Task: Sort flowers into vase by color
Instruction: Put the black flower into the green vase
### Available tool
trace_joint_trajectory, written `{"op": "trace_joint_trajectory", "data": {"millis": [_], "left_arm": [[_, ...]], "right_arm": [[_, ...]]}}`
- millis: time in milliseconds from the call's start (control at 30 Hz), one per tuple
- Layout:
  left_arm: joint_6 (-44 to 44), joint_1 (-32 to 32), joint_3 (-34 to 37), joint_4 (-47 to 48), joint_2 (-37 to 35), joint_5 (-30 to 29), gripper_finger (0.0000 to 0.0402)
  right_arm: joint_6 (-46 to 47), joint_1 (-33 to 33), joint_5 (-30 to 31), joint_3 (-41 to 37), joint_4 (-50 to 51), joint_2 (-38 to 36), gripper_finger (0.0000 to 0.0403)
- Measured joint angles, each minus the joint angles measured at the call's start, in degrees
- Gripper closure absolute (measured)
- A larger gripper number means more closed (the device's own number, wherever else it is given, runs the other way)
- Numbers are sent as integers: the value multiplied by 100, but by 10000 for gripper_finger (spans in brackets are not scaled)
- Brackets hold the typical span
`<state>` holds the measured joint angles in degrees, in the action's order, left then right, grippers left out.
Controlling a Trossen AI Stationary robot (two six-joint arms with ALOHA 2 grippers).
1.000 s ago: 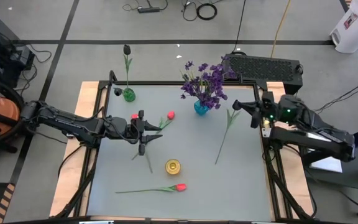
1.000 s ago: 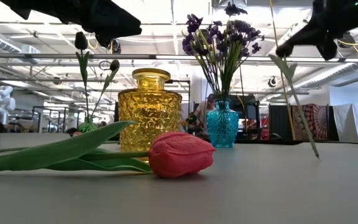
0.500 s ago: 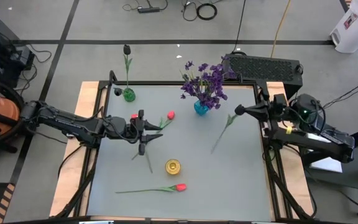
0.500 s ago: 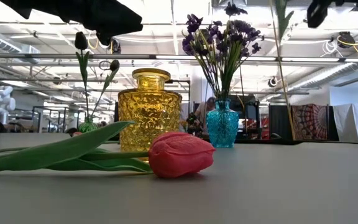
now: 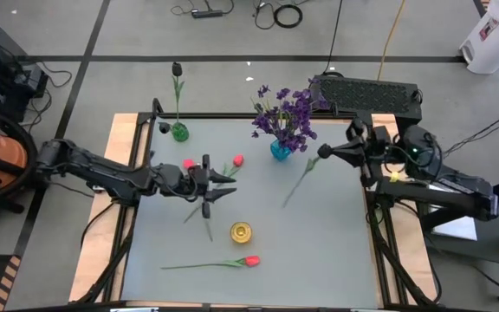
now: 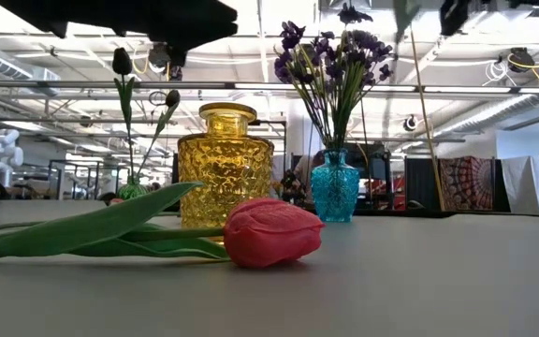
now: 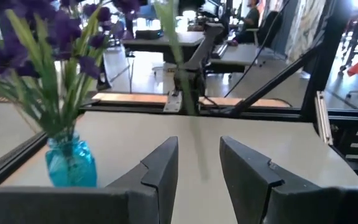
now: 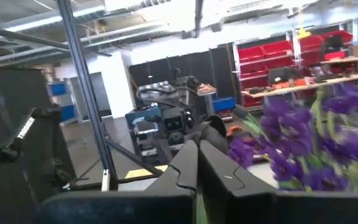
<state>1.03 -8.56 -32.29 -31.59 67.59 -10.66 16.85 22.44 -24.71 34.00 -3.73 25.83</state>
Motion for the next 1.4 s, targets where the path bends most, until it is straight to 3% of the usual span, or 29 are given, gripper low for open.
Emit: {"op": "trace_joint_trajectory", "data": {"millis": [300,667,1100,1400], "left_arm": [[336,37,-31,-1361,658,-2,275],[601,33,-1078,-1404,1620,-4,275],[776,33,-1853,-1367,2408,-6,275],[916,33,-2228,-1067,2512,17,275]], "right_arm": [[-187,-418,-248,0,-1360,1019,403],[-442,-955,-232,-2,-2532,2076,403],[-715,-1355,-223,-2,-3082,2297,403],[-870,-1521,-184,-2,-3073,2319,403]]}}
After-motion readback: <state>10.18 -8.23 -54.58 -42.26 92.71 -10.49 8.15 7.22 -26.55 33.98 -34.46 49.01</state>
